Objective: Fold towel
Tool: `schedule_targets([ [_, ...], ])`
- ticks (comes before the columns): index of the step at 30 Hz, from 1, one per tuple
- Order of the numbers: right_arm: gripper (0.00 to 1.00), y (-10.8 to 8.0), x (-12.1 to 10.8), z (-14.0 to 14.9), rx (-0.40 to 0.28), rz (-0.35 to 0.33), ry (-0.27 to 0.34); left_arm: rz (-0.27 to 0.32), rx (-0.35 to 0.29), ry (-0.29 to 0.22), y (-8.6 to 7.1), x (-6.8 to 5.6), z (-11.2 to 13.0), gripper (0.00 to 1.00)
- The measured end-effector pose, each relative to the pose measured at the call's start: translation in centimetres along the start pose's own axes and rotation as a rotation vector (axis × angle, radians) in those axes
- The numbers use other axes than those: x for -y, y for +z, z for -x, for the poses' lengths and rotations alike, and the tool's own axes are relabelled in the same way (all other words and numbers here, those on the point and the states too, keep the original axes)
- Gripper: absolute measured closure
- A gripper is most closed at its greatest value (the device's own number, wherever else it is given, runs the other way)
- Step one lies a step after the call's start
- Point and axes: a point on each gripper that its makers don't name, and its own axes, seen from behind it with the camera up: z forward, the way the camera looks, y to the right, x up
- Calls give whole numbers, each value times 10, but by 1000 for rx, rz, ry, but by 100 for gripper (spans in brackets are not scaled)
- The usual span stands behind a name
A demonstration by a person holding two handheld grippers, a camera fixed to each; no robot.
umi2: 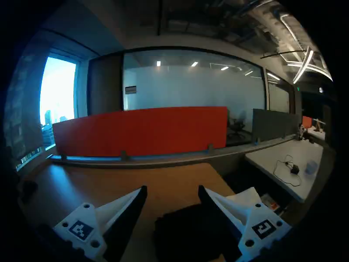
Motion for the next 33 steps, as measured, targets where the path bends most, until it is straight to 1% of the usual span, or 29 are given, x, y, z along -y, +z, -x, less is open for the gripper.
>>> schedule_targets([
  [6,9,0,12,-4,-7,-12,-12,-1,-38,-19,2,1,-13,24],
  [12,9,-2,29,-15,-34,-24,-3,5,-59,-21,4,3,-21,24],
  [23,9,-4,84,-31,-78,-66,-15,30,-78,-25,5,1,-28,24],
  [33,9,-4,138,-40,-107,-106,-7,41,-102,-54,3,10,-34,24],
])
